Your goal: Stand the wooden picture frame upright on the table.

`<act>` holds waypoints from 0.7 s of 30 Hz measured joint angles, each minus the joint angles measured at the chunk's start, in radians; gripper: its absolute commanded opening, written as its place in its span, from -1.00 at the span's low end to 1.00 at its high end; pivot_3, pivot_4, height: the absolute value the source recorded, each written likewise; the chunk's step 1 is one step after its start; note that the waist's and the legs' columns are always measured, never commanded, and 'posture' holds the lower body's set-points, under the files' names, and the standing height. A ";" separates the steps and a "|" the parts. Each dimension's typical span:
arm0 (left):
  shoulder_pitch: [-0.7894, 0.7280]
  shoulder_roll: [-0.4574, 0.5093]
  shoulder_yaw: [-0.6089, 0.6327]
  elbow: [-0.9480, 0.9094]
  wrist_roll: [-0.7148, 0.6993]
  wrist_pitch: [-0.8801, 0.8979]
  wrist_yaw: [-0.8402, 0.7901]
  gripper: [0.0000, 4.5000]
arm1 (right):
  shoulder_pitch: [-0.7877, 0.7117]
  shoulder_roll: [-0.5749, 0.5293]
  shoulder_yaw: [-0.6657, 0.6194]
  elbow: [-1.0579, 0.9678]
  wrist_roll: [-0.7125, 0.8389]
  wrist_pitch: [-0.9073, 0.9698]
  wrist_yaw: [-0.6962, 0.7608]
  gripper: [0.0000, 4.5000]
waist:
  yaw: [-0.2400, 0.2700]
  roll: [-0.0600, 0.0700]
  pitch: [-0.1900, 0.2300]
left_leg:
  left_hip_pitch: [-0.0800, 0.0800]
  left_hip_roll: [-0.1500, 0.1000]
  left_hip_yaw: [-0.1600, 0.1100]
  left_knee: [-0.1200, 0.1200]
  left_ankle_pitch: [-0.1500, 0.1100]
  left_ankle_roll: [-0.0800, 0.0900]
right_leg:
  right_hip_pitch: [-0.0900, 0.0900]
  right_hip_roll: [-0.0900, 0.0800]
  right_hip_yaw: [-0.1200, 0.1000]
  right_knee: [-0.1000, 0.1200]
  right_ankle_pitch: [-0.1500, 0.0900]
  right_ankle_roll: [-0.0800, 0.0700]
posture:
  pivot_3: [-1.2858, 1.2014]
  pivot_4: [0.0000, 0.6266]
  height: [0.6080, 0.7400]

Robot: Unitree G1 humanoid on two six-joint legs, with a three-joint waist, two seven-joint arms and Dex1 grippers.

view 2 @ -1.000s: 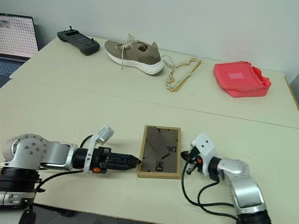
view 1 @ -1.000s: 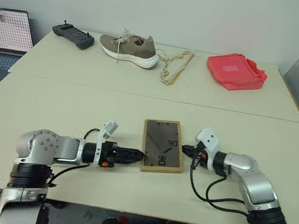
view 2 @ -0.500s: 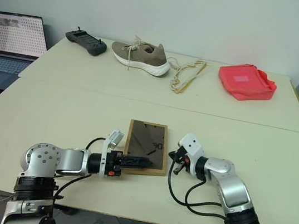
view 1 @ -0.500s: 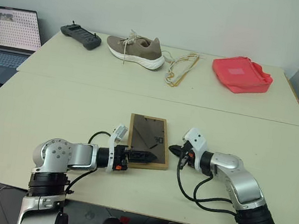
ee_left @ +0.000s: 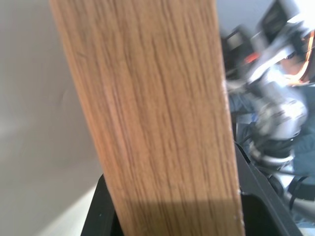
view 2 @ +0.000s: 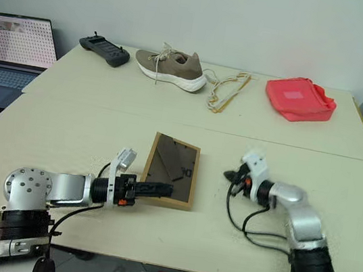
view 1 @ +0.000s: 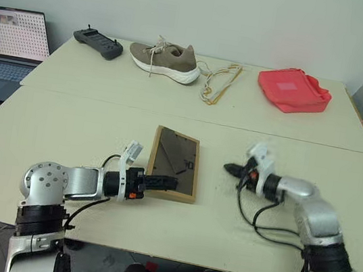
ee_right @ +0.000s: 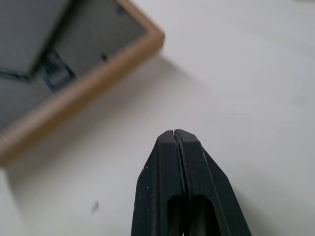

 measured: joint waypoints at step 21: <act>-0.095 0.126 -0.176 -0.060 0.120 -0.246 -0.319 -0.42 | -0.327 0.164 0.037 0.128 0.156 0.087 0.013 0.98 | -0.009 0.000 0.000 | -0.004 0.000 0.001 -0.002 0.002 -0.003 | -0.006 0.000 0.000 -0.001 0.000 0.000 | 0.03 -0.52 1.00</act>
